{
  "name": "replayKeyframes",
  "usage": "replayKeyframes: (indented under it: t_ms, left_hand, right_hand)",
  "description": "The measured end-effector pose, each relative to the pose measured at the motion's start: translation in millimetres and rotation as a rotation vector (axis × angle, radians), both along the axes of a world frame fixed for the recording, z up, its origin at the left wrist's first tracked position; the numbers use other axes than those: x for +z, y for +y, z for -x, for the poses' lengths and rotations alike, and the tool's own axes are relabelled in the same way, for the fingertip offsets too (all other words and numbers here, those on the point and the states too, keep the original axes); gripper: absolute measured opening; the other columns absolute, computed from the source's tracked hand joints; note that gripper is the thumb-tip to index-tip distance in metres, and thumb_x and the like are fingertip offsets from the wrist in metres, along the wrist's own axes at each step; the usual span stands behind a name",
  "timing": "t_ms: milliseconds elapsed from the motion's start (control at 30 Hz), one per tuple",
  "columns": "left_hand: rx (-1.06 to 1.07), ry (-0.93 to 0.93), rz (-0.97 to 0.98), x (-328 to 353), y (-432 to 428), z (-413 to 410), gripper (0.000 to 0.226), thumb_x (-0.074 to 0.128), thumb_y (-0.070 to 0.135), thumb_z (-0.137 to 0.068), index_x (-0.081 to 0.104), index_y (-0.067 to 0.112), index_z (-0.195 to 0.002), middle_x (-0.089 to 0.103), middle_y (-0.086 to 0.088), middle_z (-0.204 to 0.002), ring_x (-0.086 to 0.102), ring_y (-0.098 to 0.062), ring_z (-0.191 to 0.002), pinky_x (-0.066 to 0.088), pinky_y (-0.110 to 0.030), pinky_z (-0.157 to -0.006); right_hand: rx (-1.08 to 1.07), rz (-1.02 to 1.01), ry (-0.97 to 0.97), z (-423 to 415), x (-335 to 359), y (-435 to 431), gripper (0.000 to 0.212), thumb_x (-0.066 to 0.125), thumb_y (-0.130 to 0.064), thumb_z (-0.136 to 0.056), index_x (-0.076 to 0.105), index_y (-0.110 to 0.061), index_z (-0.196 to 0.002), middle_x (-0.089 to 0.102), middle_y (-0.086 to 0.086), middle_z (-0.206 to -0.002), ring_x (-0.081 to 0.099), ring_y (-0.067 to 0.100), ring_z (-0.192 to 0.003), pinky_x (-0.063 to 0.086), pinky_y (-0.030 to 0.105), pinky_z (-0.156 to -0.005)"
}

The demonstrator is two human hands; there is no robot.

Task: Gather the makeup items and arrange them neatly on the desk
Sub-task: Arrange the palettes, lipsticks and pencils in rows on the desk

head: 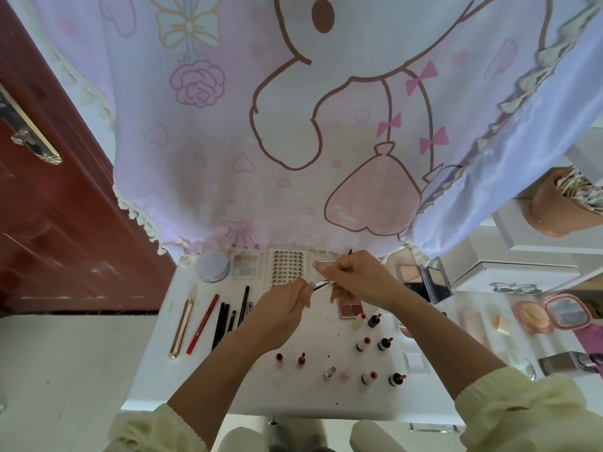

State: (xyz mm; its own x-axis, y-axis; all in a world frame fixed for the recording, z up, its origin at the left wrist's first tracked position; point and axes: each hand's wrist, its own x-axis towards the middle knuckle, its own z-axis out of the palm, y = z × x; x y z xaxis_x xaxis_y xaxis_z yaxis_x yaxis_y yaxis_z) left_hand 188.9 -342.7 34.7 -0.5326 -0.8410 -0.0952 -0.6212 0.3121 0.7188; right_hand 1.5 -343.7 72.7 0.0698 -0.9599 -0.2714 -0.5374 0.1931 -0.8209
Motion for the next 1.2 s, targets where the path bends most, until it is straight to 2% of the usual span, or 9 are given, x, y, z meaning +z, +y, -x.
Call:
replayKeyframes:
  t_ms: [167,333,467,600,667,800,933,1067,1200]
  left_hand:
    - [-0.031,-0.039,0.010,-1,2,2,0.030,0.023,0.036,-0.104,0.037,0.036,-0.077,0.050,0.005,-0.070,0.045,-0.010,-0.063,0.036,-0.027,-0.062]
    - [-0.042,-0.059,0.024,-2,2,2,0.028,0.024,0.036,-0.104,0.046,0.026,-0.089,0.054,0.004,-0.075,0.048,-0.009,-0.067,0.039,-0.026,-0.064]
    - [-0.041,-0.065,0.031,-1,2,2,0.028,0.024,0.035,-0.104,0.047,0.023,-0.093,0.053,0.005,-0.075,0.048,-0.011,-0.067,0.042,-0.030,-0.068]
    - [-0.047,-0.074,0.025,0,4,1,0.029,0.024,0.036,-0.104,0.047,0.023,-0.094,0.053,0.006,-0.077,0.050,-0.010,-0.069,0.042,-0.028,-0.068]
    - [-0.057,-0.092,0.032,0,5,1,0.027,0.024,0.036,-0.104,0.045,0.024,-0.090,0.050,0.006,-0.074,0.046,-0.010,-0.065,0.038,-0.025,-0.063]
    - [-0.050,-0.105,0.034,-2,5,0,0.026,0.024,0.036,-0.105,0.042,0.026,-0.088,0.048,0.006,-0.071,0.043,-0.011,-0.063,0.038,-0.028,-0.062]
    - [-0.060,-0.095,0.041,-5,7,-4,0.028,0.023,0.038,-0.104,0.046,0.027,-0.092,0.056,0.003,-0.082,0.053,-0.014,-0.073,0.048,-0.035,-0.073]
    - [-0.082,-0.121,0.059,-6,9,-4,0.027,0.024,0.038,-0.104,0.046,0.026,-0.095,0.049,0.009,-0.076,0.047,-0.008,-0.068,0.042,-0.026,-0.068]
    - [-0.098,-0.128,0.054,-9,9,-5,0.028,0.024,0.038,-0.104,0.047,0.025,-0.096,0.046,0.010,-0.076,0.045,-0.009,-0.070,0.040,-0.028,-0.068]
  right_hand:
    - [0.020,0.005,-0.154,10,-2,-2,0.010,0.075,-0.013,-0.083,0.072,-0.005,-0.087,0.074,0.012,-0.084,0.070,0.020,-0.070,0.060,0.041,-0.078]
    - [0.035,-0.082,-0.070,5,-2,2,0.048,0.063,-0.039,-0.091,0.067,0.009,-0.091,0.073,0.009,-0.068,0.064,0.013,-0.050,0.055,0.027,-0.057]
    - [0.025,-0.018,-0.128,9,-2,2,0.017,0.071,-0.017,-0.086,0.072,-0.002,-0.094,0.074,0.012,-0.083,0.068,0.017,-0.065,0.058,0.037,-0.073]
    - [0.038,-0.079,-0.088,6,-4,4,0.044,0.066,-0.038,-0.088,0.069,0.005,-0.089,0.074,0.011,-0.073,0.068,0.018,-0.058,0.057,0.031,-0.064]
    - [0.036,-0.034,-0.064,7,-3,3,0.034,0.069,-0.032,-0.086,0.071,0.001,-0.084,0.074,0.010,-0.072,0.066,0.015,-0.056,0.057,0.029,-0.062]
    - [0.033,0.012,-0.129,13,-5,2,0.013,0.076,-0.009,-0.080,0.075,-0.004,-0.092,0.074,0.013,-0.089,0.071,0.027,-0.077,0.059,0.040,-0.081]
    - [0.102,-0.042,-0.094,9,-2,5,0.018,0.070,-0.028,-0.086,0.076,-0.012,-0.087,0.075,0.009,-0.086,0.072,0.022,-0.075,0.060,0.033,-0.077]
    - [0.070,-0.167,-0.011,6,-2,6,0.057,0.055,-0.049,-0.091,0.069,0.007,-0.089,0.073,0.007,-0.068,0.066,0.014,-0.054,0.057,0.030,-0.064]
    - [0.076,-0.112,-0.058,14,-6,8,0.023,0.071,-0.024,-0.087,0.074,-0.002,-0.090,0.074,0.006,-0.075,0.068,0.014,-0.064,0.058,0.026,-0.067]
